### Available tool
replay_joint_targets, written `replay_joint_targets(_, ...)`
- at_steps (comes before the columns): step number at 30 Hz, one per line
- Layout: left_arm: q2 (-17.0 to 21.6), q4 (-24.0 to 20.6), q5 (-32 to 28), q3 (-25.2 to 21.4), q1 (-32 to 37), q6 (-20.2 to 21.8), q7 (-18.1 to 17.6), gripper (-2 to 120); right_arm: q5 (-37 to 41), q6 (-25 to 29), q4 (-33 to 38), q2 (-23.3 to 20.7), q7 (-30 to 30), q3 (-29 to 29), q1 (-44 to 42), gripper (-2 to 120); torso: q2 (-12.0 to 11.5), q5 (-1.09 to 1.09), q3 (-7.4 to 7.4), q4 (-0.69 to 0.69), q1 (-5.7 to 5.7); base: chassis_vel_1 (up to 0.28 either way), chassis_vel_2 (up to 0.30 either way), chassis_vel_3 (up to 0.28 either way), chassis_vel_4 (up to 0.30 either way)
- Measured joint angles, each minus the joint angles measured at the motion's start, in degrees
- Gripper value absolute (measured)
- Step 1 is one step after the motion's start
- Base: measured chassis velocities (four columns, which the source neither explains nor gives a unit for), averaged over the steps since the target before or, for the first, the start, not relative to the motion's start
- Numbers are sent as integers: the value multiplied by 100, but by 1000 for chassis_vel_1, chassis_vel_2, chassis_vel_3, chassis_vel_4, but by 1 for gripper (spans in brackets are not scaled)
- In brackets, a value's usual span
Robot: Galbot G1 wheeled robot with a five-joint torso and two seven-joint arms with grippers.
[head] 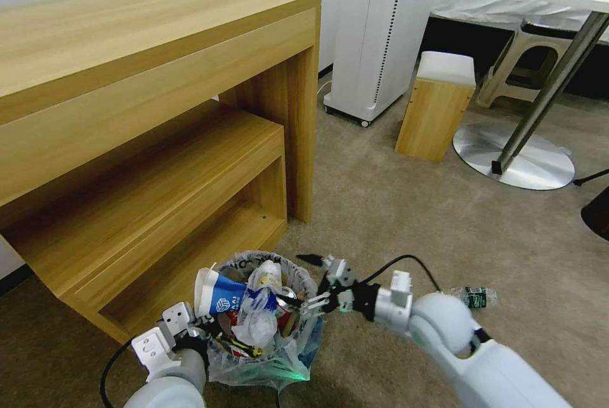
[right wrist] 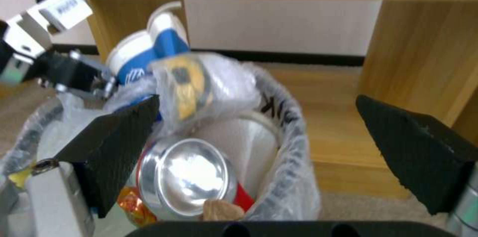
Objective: Pick up the trash bin and place the garbage on the floor into it.
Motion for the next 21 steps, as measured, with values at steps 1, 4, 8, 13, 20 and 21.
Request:
replay_joint_targets(1,0,-1,0,6,-1,0,0,1,9,4,36,-13,-3,46,-25,100,0,0,0,0,0,0,0,0,0)
replay_joint_targets(4,-1,-15,-1,24,1,4,0,1,35,27,140,-37,4,150,-89,100,0,0,0,0,0,0,0,0,0)
replay_joint_targets(8,50,-64,-49,-46,-3,12,-1,1,282,93,438,1,573,424,-105,100,0,0,0,0,0,0,0,0,0)
replay_joint_targets(13,163,-111,-135,-217,-55,-8,-60,1,362,-136,648,350,2611,1310,-96,100,0,-2,0,1,0,0,0,0,0)
replay_joint_targets(20,175,-169,-119,-184,32,-21,-90,1,-161,993,-63,589,3185,2437,-611,100,0,1,0,0,0,0,0,0,0)
replay_joint_targets(21,175,-184,-116,-169,55,-17,-91,1,-313,1162,-135,647,3220,2701,-823,100,0,1,0,0,0,0,0,0,0)
